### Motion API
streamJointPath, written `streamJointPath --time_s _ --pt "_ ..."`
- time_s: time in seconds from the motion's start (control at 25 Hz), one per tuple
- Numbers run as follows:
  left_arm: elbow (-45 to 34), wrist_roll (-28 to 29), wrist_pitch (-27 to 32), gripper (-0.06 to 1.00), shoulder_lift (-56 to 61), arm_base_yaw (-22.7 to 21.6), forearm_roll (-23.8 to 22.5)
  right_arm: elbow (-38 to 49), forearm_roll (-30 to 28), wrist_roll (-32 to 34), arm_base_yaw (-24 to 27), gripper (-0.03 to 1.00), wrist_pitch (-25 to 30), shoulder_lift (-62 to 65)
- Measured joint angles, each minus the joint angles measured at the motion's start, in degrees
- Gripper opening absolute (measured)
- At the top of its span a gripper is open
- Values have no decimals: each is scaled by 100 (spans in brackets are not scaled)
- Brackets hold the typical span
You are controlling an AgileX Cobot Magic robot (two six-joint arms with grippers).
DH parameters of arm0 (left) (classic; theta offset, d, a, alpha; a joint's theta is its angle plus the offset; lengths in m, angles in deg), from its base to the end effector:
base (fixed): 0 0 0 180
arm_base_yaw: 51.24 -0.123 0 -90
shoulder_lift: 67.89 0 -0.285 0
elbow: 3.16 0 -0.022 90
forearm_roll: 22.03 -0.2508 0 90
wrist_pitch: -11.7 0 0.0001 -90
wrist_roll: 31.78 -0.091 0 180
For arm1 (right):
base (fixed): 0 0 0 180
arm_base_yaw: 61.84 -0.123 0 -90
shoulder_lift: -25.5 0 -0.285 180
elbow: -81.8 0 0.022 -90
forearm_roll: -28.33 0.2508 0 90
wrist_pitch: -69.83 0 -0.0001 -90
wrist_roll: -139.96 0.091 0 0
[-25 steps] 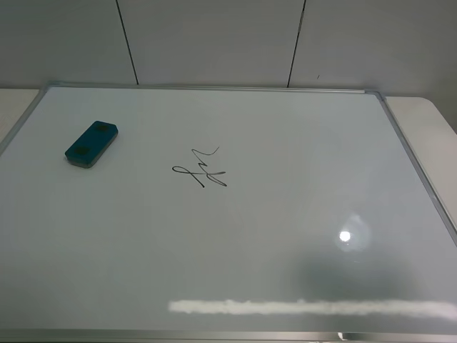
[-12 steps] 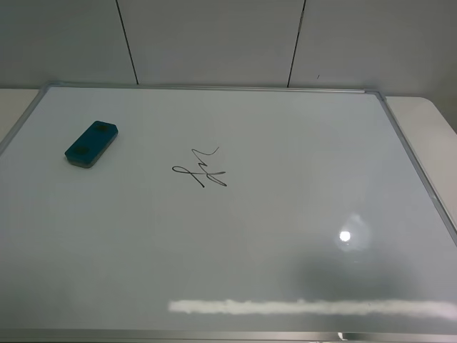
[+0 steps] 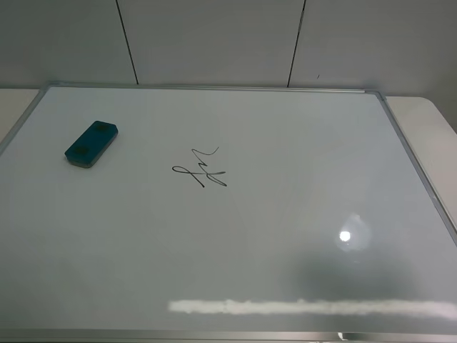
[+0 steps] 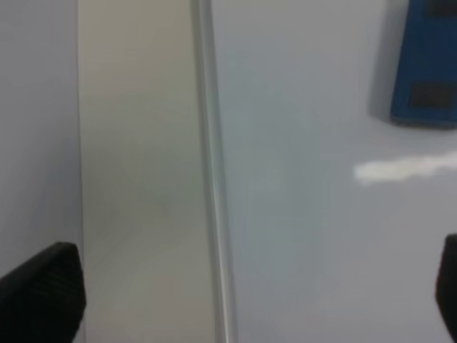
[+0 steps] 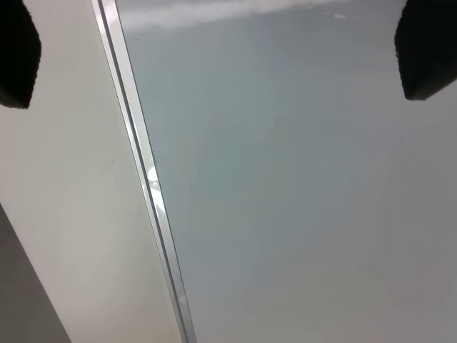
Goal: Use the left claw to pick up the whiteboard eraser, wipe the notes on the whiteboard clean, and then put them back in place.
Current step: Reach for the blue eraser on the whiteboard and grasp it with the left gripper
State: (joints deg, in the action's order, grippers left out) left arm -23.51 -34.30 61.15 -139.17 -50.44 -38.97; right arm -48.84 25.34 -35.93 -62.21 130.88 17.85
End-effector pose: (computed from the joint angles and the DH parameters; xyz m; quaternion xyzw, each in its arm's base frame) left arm 0.2173 0.0171 0.3399 0.0800 0.9307 0.1424 0.3274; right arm -0.0039 -0.0042 0.2731 0.0289 0.8567 -0.0059 0.5150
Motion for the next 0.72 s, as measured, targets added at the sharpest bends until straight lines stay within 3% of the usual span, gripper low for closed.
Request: streamJointPath --time_s 0.12,0.32,0.72 --pt "205 -140 0 99 -521 0 124 0 0 0 0 99 0 0" --pt "577 -834 0 99 -1293 -118 942 0 0 0 0 99 0 0" --pt "1234 -1300 7 99 -2473 -210 1290 0 -5 0 0 99 0 0"
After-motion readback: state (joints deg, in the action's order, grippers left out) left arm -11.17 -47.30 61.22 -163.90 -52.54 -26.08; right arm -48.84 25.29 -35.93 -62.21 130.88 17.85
